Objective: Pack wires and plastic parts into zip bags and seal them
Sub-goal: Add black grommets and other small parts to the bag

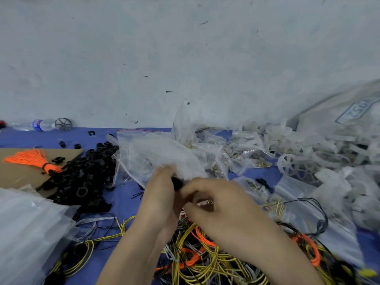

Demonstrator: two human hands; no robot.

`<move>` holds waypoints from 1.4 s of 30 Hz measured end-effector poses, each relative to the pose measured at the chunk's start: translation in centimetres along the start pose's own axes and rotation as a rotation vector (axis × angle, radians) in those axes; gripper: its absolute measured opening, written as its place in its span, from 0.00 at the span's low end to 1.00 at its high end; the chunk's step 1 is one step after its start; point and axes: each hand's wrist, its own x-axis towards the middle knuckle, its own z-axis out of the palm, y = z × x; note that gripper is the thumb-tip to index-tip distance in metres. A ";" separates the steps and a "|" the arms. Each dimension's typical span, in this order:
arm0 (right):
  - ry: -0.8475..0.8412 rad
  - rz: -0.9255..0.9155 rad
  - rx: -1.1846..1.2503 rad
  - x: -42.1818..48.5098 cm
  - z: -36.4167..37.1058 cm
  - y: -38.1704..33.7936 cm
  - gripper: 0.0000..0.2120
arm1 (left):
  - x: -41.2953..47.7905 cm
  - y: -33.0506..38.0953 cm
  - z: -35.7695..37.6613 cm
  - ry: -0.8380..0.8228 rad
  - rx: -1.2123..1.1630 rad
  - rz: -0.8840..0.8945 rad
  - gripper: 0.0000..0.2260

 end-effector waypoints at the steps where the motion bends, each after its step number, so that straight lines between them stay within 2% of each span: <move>1: 0.046 -0.004 -0.035 0.2 0.4 0.1 0.11 | 0.0 0.0 0.1 -0.005 -0.054 -0.027 0.07; 3: 0.140 -0.050 -0.107 0.7 1.3 0.1 0.16 | 0.0 0.0 0.2 -0.031 -0.133 -0.075 0.09; 5: 0.216 -0.089 -0.130 1.0 2.0 0.3 0.16 | -0.2 -0.1 0.4 -0.022 -0.189 -0.107 0.11; 9: 0.305 -0.076 -0.096 1.6 2.0 0.8 0.07 | -0.7 -0.3 0.9 -0.091 -0.311 -0.161 0.14; 11: 0.305 -0.073 -0.016 1.7 1.7 0.9 0.04 | -0.3 -0.4 0.7 -0.092 -0.317 -0.130 0.15; 14: 0.285 -0.006 0.187 1.5 0.2 1.4 0.09 | 0.9 0.5 -0.4 -0.013 -0.246 0.041 0.10; 16: 0.352 0.043 0.242 1.3 -1.3 2.4 0.14 | 1.7 1.5 -1.9 0.078 -0.189 0.251 0.06; 18: 0.453 0.098 0.264 1.2 -2.9 3.5 0.15 | 2.3 2.7 -3.9 0.180 0.064 0.486 0.08; 20: 0.507 0.138 0.365 0.9 -4.0 4.2 0.11 | 2.5 3.6 -5.7 0.229 0.462 0.576 0.11; 22: 0.407 0.122 0.546 0.3 -4.6 3.9 0.06 | 2.6 4.0 -6.8 0.191 0.763 0.552 0.13; 25: -0.040 -0.053 0.975 -0.7 -4.3 1.8 0.02 | 1.9 3.6 -5.7 0.072 1.041 0.572 0.10; 26: -0.156 -0.105 1.052 -0.9 -3.8 0.7 0.03 | 1.4 3.2 -4.8 0.028 1.079 0.600 0.09; 27: -0.203 -0.132 1.045 -0.9 -3.1 -0.2 0.05 | 0.7 2.8 -3.8 -0.020 1.071 0.619 0.08; 28: -0.180 -0.122 0.981 -0.8 -2.3 -0.8 0.06 | 0.1 2.3 -2.8 -0.078 1.049 0.635 0.08; 30: -0.030 -0.052 0.813 -0.5 -1.1 -1.1 0.08 | -0.7 1.6 -1.6 -0.140 1.069 0.701 0.09; 34: 0.212 0.110 0.508 0.2 -0.3 -0.3 0.11 | -0.4 1.7 -1.9 -0.084 1.126 0.734 0.13; 37: 0.238 0.075 0.304 0.8 0.5 -0.1 0.11 | -0.5 1.6 -1.9 -0.203 1.198 0.687 0.11; 42: 0.226 0.097 0.144 1.3 0.7 0.8 0.10 | -0.6 1.2 -1.6 -0.243 1.168 0.660 0.19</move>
